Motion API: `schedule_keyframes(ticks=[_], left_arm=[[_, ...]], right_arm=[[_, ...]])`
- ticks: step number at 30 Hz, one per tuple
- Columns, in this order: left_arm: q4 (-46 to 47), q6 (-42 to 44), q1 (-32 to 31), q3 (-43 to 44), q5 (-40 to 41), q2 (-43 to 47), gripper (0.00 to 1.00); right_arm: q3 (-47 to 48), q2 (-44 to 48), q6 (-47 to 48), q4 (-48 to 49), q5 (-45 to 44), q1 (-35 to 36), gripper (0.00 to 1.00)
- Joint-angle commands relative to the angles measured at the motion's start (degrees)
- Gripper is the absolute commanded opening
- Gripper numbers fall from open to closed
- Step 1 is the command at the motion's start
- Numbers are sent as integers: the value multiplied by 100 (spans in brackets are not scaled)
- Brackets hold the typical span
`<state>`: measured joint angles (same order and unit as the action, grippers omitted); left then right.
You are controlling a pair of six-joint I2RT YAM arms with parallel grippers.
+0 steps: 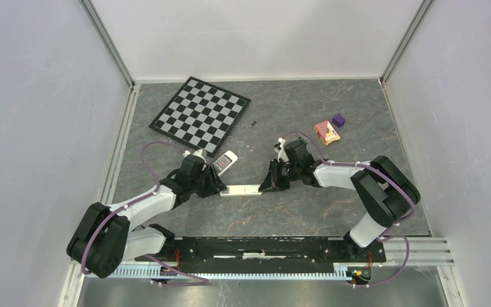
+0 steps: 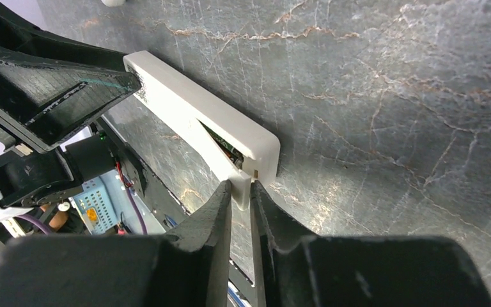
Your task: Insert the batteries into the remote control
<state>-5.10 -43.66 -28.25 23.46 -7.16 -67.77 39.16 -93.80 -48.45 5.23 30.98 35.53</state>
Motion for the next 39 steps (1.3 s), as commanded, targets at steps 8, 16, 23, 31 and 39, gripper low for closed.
schedule_keyframes(ticks=[8,16,23,31,39], left_arm=[[-49,231,12,-35,109,21,47],[-91,252,11,-10,136,36,47],[-140,261,12,9,162,62,47],[-157,279,12,9,153,34,47],[-175,284,12,18,161,19,47]], right_arm=[[245,149,297,-364,-174,29,35],[363,170,524,-448,-286,33,41],[430,48,585,-458,-155,67,41],[452,-42,695,-422,-416,88,33],[429,-111,666,-284,-363,93,13]])
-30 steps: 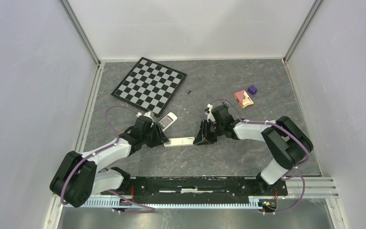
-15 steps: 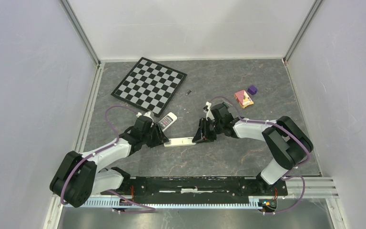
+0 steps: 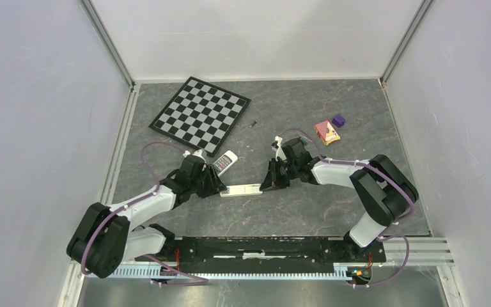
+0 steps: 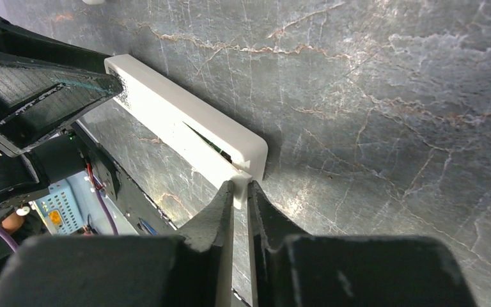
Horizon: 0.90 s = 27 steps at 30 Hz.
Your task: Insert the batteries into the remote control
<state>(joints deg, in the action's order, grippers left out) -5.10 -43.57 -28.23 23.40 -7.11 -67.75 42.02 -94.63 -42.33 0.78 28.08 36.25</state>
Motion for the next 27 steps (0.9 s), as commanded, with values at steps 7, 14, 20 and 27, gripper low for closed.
schedule_keyframes(ticks=[7,14,20,27], left_arm=[[-183,292,9,42,158,5,47],[-192,305,9,42,142,-6,47],[-193,311,5,59,136,-50,47],[-193,314,10,77,123,-59,47]], right_arm=[[149,13,97,216,-186,21,5],[33,104,89,529,-212,22,2],[11,166,105,619,-238,22,0],[165,-93,330,59,-271,22,0]])
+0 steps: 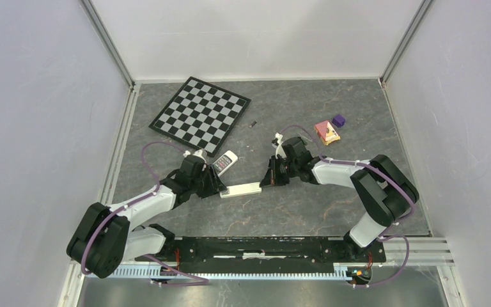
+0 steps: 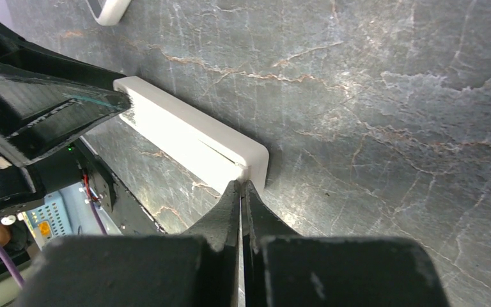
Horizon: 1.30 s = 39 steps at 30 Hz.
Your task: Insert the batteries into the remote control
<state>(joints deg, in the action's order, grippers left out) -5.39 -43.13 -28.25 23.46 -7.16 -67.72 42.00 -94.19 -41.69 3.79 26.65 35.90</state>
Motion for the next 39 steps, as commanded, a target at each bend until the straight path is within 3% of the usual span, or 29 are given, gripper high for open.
schedule_keyframes(ticks=[1,11,20,24,27,33,39], left_arm=[[-158,263,6,72,127,-57,47],[-133,261,10,79,125,-97,47],[-136,244,7,71,125,-82,47],[-136,236,12,66,127,-76,47],[-136,249,12,71,122,-86,47],[-134,247,8,62,136,-62,47],[-145,248,12,53,129,-60,47]], right_arm=[[177,-166,307,-307,-139,57,0],[227,-238,616,-601,-555,89,4],[107,-234,507,-423,-522,258,29],[9,-250,488,-158,-512,286,32],[-84,-219,579,-84,-646,286,31],[-371,-164,661,131,-782,193,12],[-414,-150,591,247,-677,187,11]])
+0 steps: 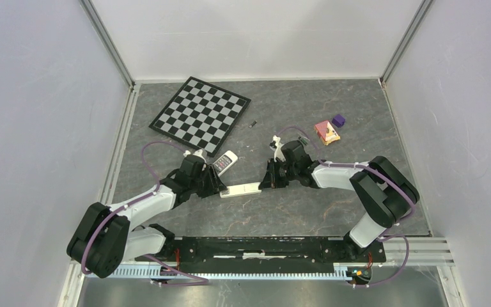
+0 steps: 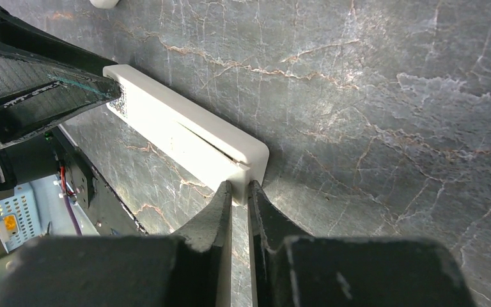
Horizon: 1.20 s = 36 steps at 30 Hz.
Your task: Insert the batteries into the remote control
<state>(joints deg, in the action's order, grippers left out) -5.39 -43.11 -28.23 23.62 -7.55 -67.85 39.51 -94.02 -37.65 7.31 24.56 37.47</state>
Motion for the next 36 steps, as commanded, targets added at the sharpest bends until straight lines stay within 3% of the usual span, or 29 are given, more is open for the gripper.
schedule_keyframes(ticks=[1,8,23,31,36], left_arm=[[-145,248,6,46,166,-52,47],[74,144,9,-62,-28,-105,47],[382,-22,-18,-252,-128,-154,45],[298,12,-17,-235,-29,-75,45],[285,13,-17,-213,-27,-101,45]], right_arm=[[-121,-203,181,-158,-476,28,11],[151,-532,89,-688,-895,351,16],[312,-805,-1178,-1042,-2223,1260,27],[213,-662,-688,-1233,-2830,1122,45],[165,-587,-398,-1276,-2895,1104,40]])
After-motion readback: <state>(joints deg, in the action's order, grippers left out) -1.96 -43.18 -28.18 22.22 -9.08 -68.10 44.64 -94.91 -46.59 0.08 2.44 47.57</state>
